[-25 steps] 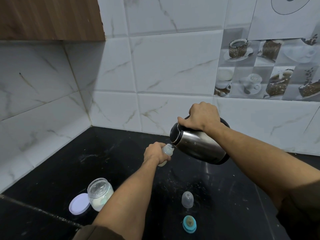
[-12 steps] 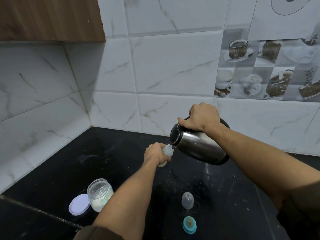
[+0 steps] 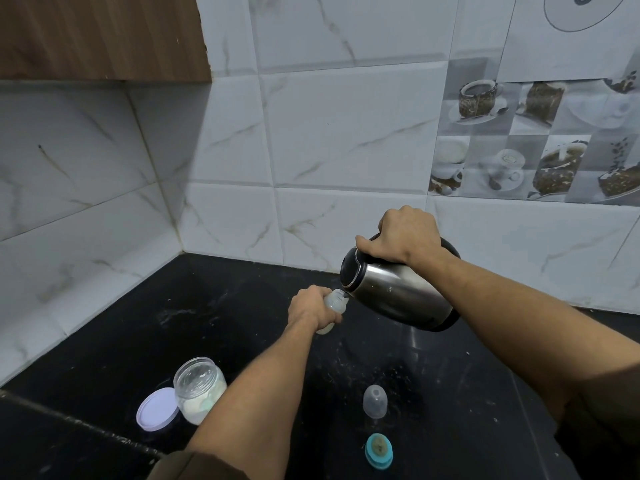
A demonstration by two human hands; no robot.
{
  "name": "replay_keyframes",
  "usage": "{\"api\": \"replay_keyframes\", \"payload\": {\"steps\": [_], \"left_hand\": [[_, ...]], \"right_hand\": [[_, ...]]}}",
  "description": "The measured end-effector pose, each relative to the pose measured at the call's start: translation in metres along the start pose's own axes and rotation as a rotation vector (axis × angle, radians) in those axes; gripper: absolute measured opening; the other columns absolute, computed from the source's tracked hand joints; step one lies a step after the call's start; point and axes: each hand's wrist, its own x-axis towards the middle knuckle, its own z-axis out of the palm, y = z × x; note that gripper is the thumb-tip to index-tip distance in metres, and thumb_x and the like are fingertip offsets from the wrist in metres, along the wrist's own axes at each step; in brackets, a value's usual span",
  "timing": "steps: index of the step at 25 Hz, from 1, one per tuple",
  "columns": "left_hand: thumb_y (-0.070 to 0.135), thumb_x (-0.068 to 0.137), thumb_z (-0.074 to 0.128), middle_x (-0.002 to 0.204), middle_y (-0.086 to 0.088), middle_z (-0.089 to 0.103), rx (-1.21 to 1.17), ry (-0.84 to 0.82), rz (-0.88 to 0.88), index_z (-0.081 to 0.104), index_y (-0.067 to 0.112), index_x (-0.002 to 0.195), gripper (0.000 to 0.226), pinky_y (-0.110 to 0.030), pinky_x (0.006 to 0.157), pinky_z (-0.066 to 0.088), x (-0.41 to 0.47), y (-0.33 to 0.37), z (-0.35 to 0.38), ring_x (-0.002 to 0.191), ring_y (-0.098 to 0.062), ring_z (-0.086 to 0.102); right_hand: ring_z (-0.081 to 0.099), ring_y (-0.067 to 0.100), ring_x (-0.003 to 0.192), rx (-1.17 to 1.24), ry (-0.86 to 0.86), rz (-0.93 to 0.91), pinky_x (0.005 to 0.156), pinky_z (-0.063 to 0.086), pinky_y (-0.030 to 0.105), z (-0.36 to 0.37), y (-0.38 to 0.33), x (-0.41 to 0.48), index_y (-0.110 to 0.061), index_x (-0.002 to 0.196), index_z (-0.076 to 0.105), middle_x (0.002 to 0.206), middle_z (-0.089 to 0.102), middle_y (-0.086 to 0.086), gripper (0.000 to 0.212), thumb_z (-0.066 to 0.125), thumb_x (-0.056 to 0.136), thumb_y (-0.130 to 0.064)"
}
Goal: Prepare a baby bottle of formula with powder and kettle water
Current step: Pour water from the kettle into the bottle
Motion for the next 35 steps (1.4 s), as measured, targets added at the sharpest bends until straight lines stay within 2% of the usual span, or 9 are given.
{"api": "replay_keyframes", "payload": {"steps": [10,16,35], "left_hand": [[0.032,0.076,0.090,0.111,0.003,0.075,-0.001,0.001,-0.005,0.072,0.033,0.120,0.048,-0.041,0.095,0.056,0.0019,0.0002,0.0006,0.109,-0.020,0.067],[0.032,0.076,0.091,0.112,0.002,0.075,0.000,0.002,-0.005,0.072,0.034,0.122,0.050,-0.042,0.097,0.057,0.0019,0.0000,0.0017,0.109,-0.020,0.067],[0.033,0.076,0.090,0.112,0.002,0.074,-0.001,-0.002,-0.014,0.072,0.033,0.123,0.051,-0.044,0.098,0.057,-0.0010,0.0011,0.0013,0.109,-0.021,0.067]], "right_hand": [[0.050,0.022,0.054,0.004,-0.004,-0.001,0.059,0.041,0.029,0.0007,0.0001,0.0018,-0.014,0.059,0.061,0.057,0.054,0.001,0.060,0.055,0.080,-0.070],[0.053,0.027,0.059,0.002,-0.002,-0.011,0.060,0.041,0.030,0.0024,-0.0001,0.0022,-0.014,0.057,0.056,0.058,0.053,0.002,0.060,0.056,0.080,-0.069],[0.058,0.029,0.062,-0.011,0.009,-0.014,0.059,0.041,0.030,0.0019,-0.0002,0.0006,-0.014,0.059,0.061,0.058,0.053,0.002,0.060,0.055,0.079,-0.070]]}}
